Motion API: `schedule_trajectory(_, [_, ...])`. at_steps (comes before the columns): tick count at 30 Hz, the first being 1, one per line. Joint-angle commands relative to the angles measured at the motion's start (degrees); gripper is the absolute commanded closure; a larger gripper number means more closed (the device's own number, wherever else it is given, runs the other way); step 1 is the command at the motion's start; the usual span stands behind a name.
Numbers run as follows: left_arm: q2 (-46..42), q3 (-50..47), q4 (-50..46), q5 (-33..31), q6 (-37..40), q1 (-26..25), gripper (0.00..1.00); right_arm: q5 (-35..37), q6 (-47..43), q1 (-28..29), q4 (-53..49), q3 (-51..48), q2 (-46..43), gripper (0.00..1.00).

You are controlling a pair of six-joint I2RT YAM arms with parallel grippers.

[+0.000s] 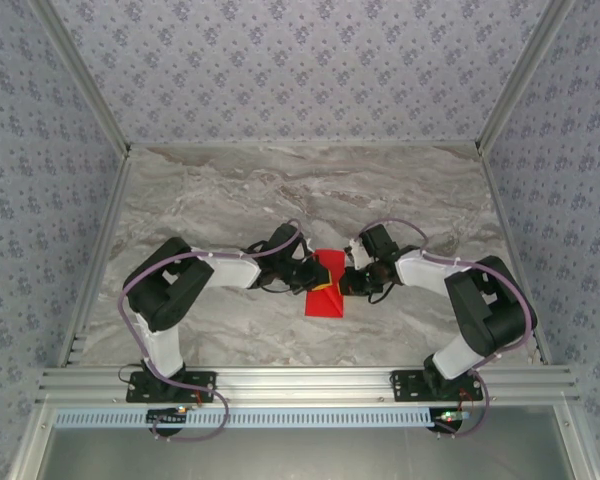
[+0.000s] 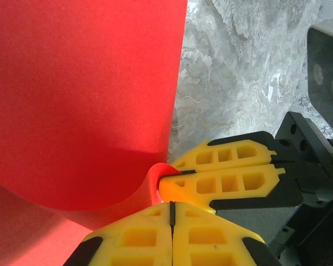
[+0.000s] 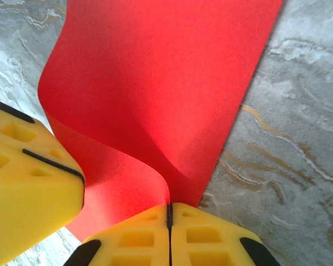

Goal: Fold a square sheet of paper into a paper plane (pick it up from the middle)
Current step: Fold the triangle a second time at the center of the table.

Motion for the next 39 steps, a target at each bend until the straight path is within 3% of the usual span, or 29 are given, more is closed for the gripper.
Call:
schedule_trajectory(1, [1.53, 1.69, -0.69, 1.12, 1.46, 0.12, 0.95, 0.92, -1.42, -0.25, -1.25, 1.72, 0.83, 0.93])
schedule_trajectory(8, [2.23, 1.58, -1.28, 0.89, 1.66, 0.11, 0.95, 0.73, -1.51, -0.25, -1.54, 1.94, 1.15, 0.91])
schedule_trajectory(16, [2.51, 1.11, -1.36, 0.55, 1.60, 0.05, 0.95, 0.48, -1.20, -0.26, -1.94, 1.95, 0.89, 0.82])
schedule_trajectory(27, [2.11, 0.42, -1.49, 0.30, 1.68, 0.11, 0.95, 0.30, -1.02, -0.40, -1.06, 2.18, 0.76, 0.90])
schedule_trajectory(39, [-0.93, -1.27, 2.26, 0.87, 1.03, -1.38, 0.95, -1.33, -2.07, 0.21, -0.58, 2.45, 1.67, 0.90])
